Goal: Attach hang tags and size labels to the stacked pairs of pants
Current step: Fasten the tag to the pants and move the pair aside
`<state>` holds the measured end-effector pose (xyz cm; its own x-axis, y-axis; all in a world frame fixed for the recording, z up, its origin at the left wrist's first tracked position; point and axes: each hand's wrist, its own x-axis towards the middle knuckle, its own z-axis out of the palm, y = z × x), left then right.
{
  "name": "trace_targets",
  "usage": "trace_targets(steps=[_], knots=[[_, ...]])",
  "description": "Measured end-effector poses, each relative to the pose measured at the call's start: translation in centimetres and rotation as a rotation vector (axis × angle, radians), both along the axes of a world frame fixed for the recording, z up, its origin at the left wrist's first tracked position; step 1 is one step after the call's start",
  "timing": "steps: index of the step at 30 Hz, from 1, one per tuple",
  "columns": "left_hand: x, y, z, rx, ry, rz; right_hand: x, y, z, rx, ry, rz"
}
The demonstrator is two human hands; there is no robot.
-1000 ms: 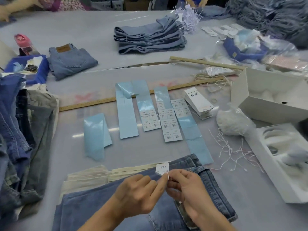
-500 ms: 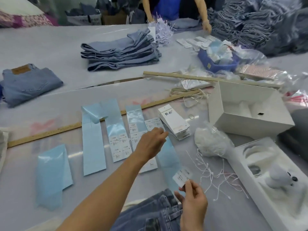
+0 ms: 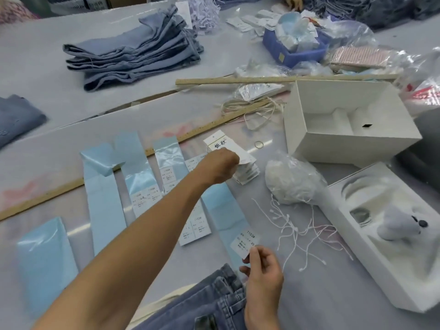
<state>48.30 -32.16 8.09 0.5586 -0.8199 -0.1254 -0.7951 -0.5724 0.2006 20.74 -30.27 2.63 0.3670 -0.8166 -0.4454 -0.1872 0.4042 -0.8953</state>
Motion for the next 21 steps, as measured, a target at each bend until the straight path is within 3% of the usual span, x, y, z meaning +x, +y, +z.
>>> trace_targets(steps=[8, 16, 18, 21], knots=[[1.0, 0.3, 0.2, -0.305, 0.203, 0.305, -0.3, 0.1, -0.1, -0.016, -0.004, 0.028], [2.0, 1.0, -0.3, -0.699, 0.657, 0.637, -0.5, -0.1, -0.7, -0.028, 0.009, 0.046], [2.0, 0.9, -0.1, -0.733, 0.610, 0.642, -0.6, -0.2, -0.8, -0.020, 0.015, 0.050], [2.1, 0.7, 2.0, -0.722, 0.272, 0.610, -0.6, -0.1, -0.8, 0.001, 0.028, 0.038]])
